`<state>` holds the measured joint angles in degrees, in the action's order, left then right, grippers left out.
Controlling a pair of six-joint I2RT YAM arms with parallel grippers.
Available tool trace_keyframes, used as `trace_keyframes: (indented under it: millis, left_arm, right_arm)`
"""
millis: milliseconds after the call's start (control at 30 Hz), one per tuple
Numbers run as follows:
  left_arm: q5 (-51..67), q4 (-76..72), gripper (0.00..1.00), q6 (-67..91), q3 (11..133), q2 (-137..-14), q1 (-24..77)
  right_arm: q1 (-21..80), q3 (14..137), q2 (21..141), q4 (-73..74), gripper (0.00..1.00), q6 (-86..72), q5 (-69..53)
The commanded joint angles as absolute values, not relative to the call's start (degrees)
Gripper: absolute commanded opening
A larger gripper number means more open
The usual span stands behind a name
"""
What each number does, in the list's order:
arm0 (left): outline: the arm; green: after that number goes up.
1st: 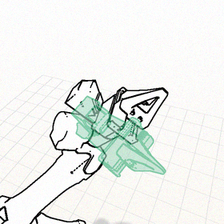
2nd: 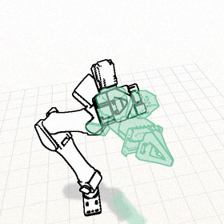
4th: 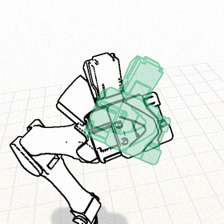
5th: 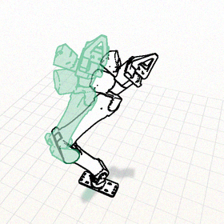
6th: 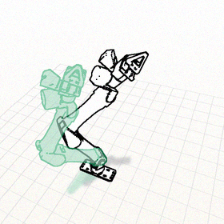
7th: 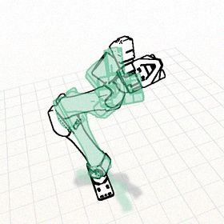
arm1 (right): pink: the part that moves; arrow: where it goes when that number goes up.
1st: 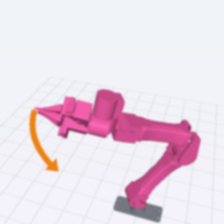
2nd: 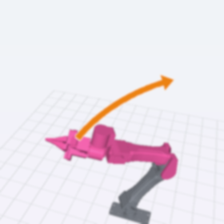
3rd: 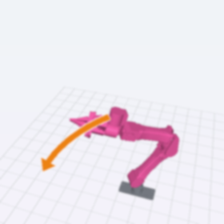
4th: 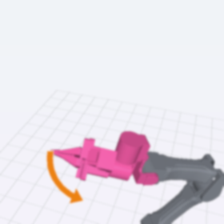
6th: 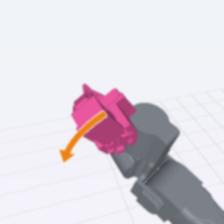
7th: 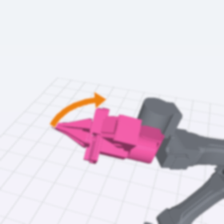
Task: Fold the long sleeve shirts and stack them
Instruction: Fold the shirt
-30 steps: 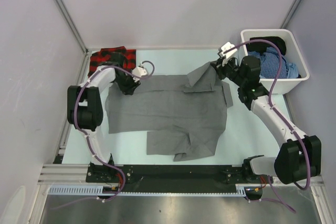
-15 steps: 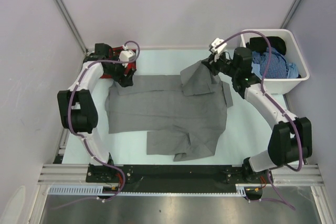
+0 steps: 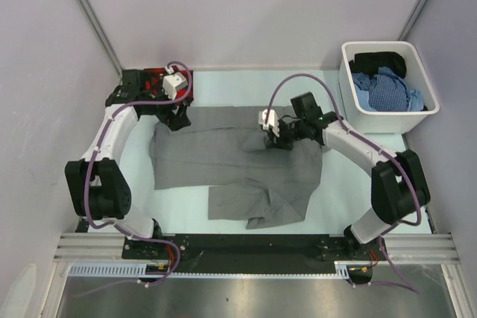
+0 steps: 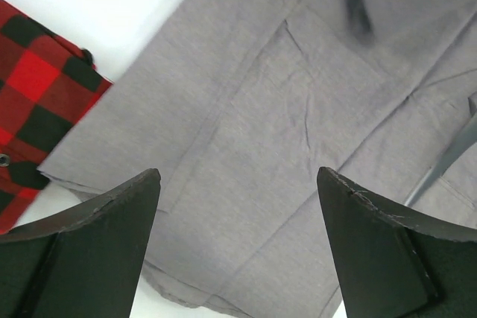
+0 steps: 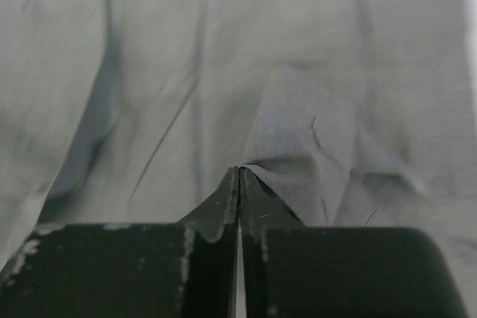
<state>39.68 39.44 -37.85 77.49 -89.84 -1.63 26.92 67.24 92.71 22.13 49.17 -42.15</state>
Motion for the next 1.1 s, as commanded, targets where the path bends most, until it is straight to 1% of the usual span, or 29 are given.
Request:
trace_keyframes:
  millis: [0,33,100,133,167,200,233,267,300,367,400,467,500,567,667,867,1067]
  left_arm:
    - [42.3,39.7,0.91,-40.4,75.6,-87.9,-1.1]
    - [42.2,40.1,0.91,-40.9,75.3,-87.9,-0.9]
    - [42.5,40.2,0.91,-41.1,75.1,-87.8,-0.5]
    - [42.6,40.2,0.92,-41.2,74.8,-87.7,-0.5]
    - [42.7,40.2,0.92,-41.2,74.7,-87.6,-0.5]
    - [43.0,39.7,0.92,-41.2,74.6,-87.7,-0.4]
    - [43.5,39.6,0.92,-41.0,74.4,-87.7,1.1]
    - [43.8,39.1,0.92,-40.9,74.3,-87.6,1.3]
    - [44.0,37.9,0.92,-40.6,73.7,-87.6,1.8]
    - [43.7,36.4,0.92,-39.9,73.1,-87.6,2.7]
    - [43.2,35.3,0.92,-39.4,72.8,-87.7,3.8]
    - [42.2,34.1,0.92,-38.7,72.6,-87.7,4.7]
    - [41.8,32.4,0.92,-37.1,72.6,-87.7,5.1]
    - [40.8,29.7,0.92,-34.8,72.8,-87.5,5.1]
    - [40.7,27.4,0.92,-32.1,72.6,-86.8,5.1]
    - [41.0,27.2,0.93,-31.2,72.5,-87.1,5.2]
    - [40.5,27.2,0.93,-31.6,71.9,-87.0,5.2]
  right_arm:
    - [26.1,62.5,84.8,43.2,0.15,66.4,-41.6]
    - [25.2,62.0,84.3,45.9,0.4,67.8,-41.0]
    - [22.9,61.8,82.9,50.4,0.55,68.5,-41.0]
    - [20.2,62.4,82.6,50.7,0.69,67.2,-41.5]
    - [18.9,64.2,82.5,51.1,0.73,65.7,-42.3]
    - [17.9,65.5,83.0,51.1,0.76,63.0,-43.8]
    - [16.8,66.4,83.5,50.7,0.81,60.8,-44.6]
    - [15.5,68.2,84.0,47.9,0.82,58.1,-45.8]
    - [15.2,68.9,86.0,45.7,0.82,51.1,-46.1]
    - [14.9,70.7,89.3,38.6,0.76,43.5,-46.8]
    - [14.9,72.8,92.6,36.3,0.75,34.8,-46.9]
    - [15.1,75.7,96.6,30.8,0.68,26.9,-48.1]
    - [15.2,77.5,98.2,28.7,0.65,18.8,-47.5]
    - [14.8,78.8,102.6,24.0,0.63,12.2,-44.4]
    - [13.9,79.5,105.6,22.3,0.65,7.8,-41.7]
    - [11.2,79.6,108.9,21.6,0.69,7.3,-38.9]
    - [9.5,79.5,111.2,24.9,0.69,6.8,-38.9]
